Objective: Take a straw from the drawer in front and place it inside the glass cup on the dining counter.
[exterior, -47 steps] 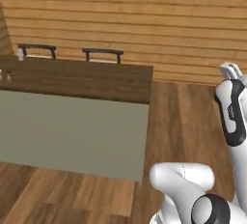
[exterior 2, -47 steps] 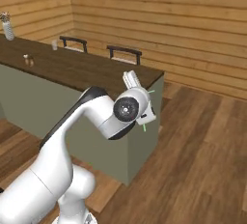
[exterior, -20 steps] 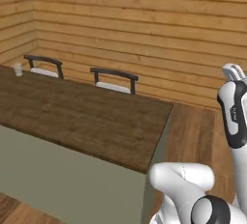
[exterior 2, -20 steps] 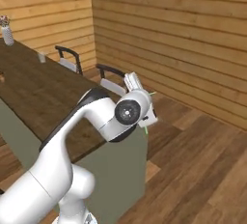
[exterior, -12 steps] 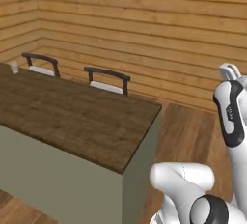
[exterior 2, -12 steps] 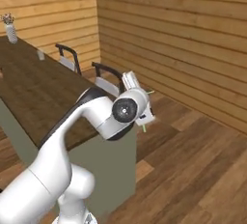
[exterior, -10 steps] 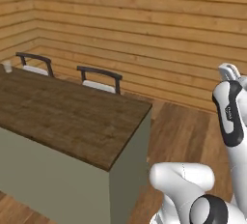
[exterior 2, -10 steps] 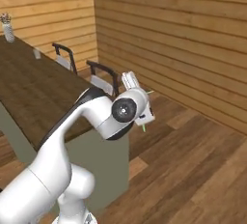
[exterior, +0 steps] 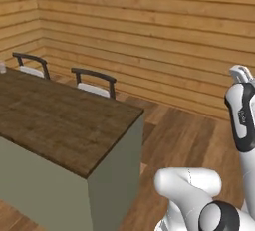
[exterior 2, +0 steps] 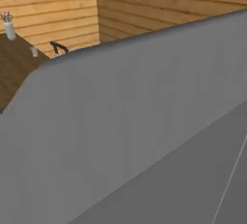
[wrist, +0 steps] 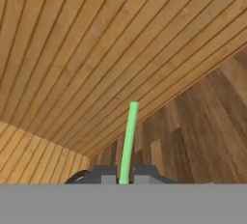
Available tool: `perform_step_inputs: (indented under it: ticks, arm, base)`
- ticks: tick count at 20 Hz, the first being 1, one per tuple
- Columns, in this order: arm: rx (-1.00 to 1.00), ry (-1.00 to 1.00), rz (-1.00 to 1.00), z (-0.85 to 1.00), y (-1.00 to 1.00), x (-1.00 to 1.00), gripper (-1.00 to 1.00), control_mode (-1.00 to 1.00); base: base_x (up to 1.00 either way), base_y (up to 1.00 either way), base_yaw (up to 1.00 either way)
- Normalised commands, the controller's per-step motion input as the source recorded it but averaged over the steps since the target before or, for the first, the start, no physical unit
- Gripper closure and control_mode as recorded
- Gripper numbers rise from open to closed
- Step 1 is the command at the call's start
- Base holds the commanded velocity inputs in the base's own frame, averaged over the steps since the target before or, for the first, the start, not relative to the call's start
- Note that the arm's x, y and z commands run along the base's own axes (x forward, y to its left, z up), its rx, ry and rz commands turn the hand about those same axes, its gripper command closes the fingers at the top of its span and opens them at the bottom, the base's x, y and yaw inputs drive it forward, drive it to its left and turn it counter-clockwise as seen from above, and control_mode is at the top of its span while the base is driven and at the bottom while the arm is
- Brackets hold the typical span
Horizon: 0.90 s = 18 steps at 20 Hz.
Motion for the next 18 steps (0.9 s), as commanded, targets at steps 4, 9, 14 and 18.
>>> perform_step_inputs:
  ticks: [4, 9, 14, 18]
  arm:
    - [0.0, 0.0, 0.0, 0.0, 0.0, 0.0, 1.0, 1.0]
    - [0.0, 0.0, 0.0, 0.0, 0.0, 0.0, 1.0, 1.0]
    - [0.0, 0.0, 0.0, 0.0, 0.0, 0.0, 1.0, 1.0]
    - [0.0, 0.0, 0.0, 0.0, 0.0, 0.0, 1.0, 1.0]
  base:
    - [0.78, -0.85, 0.32]
    - [0.88, -0.72, 0.29]
    - [1.0, -0.55, 0.28]
    - [1.0, -0.68, 0.34]
